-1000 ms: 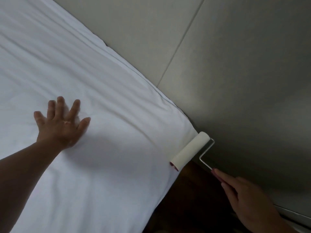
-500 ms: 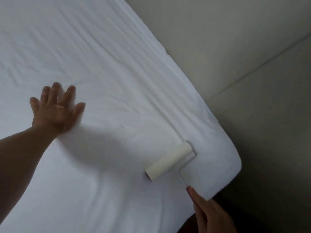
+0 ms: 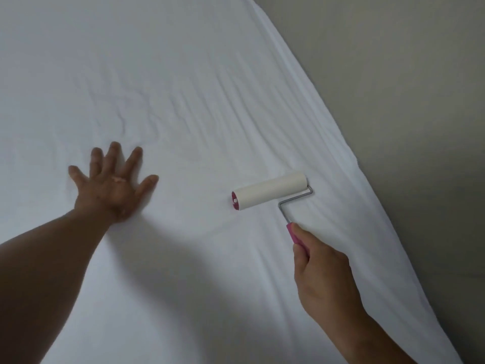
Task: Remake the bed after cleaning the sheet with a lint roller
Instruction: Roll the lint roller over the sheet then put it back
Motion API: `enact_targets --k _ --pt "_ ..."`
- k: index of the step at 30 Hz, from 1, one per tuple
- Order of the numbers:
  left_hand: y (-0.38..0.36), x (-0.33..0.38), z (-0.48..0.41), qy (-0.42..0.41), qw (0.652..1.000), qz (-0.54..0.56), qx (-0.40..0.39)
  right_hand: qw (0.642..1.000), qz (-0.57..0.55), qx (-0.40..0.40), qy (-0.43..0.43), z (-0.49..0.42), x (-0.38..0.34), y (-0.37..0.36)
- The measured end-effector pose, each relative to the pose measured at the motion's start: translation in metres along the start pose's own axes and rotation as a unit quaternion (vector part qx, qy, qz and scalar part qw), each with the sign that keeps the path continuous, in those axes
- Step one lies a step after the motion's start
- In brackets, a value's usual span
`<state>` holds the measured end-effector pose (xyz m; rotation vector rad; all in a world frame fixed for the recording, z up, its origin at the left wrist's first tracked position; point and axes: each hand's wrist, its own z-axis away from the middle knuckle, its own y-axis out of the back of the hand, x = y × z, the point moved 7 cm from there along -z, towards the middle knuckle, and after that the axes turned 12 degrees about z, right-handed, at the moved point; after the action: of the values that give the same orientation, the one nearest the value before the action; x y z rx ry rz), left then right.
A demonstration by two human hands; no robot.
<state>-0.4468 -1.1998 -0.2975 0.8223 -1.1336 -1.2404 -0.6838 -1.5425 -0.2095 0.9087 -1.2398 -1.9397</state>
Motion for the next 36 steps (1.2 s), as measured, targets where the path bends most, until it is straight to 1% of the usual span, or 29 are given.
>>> enact_targets --k 6,11,16,22,27,30,33,36 --pt "0.006 0.001 -0.046 0.017 1.0 0.015 0.019 0.998 -0.013 0.044 0.032 -0.086 -0.058 0.002" --pt "0.003 0.002 -0.052 0.005 0.999 0.009 0.047 0.996 -0.024 0.065 0.049 -0.158 -0.107 0.009" --pt "-0.006 -0.004 -0.057 0.008 0.999 0.026 0.043 0.996 -0.03 0.066 0.052 -0.227 -0.153 0.015" --pt "-0.012 -0.007 -0.059 0.004 0.998 0.046 0.052 0.994 -0.023 0.061 0.09 -0.292 -0.207 0.041" --pt "-0.018 -0.011 -0.063 0.006 0.999 0.028 0.046 0.994 0.01 0.062 0.086 -0.351 -0.27 0.085" --pt "-0.023 -0.013 -0.066 0.003 0.999 0.019 0.039 0.993 0.042 0.051 0.098 -0.375 -0.306 0.092" --pt "-0.03 -0.014 -0.069 -0.003 0.999 0.016 0.041 0.99 0.082 0.031 0.11 -0.382 -0.315 0.072" --pt "-0.034 -0.015 -0.071 -0.007 0.999 0.01 0.047 0.992 0.05 0.035 0.114 -0.364 -0.283 0.044"
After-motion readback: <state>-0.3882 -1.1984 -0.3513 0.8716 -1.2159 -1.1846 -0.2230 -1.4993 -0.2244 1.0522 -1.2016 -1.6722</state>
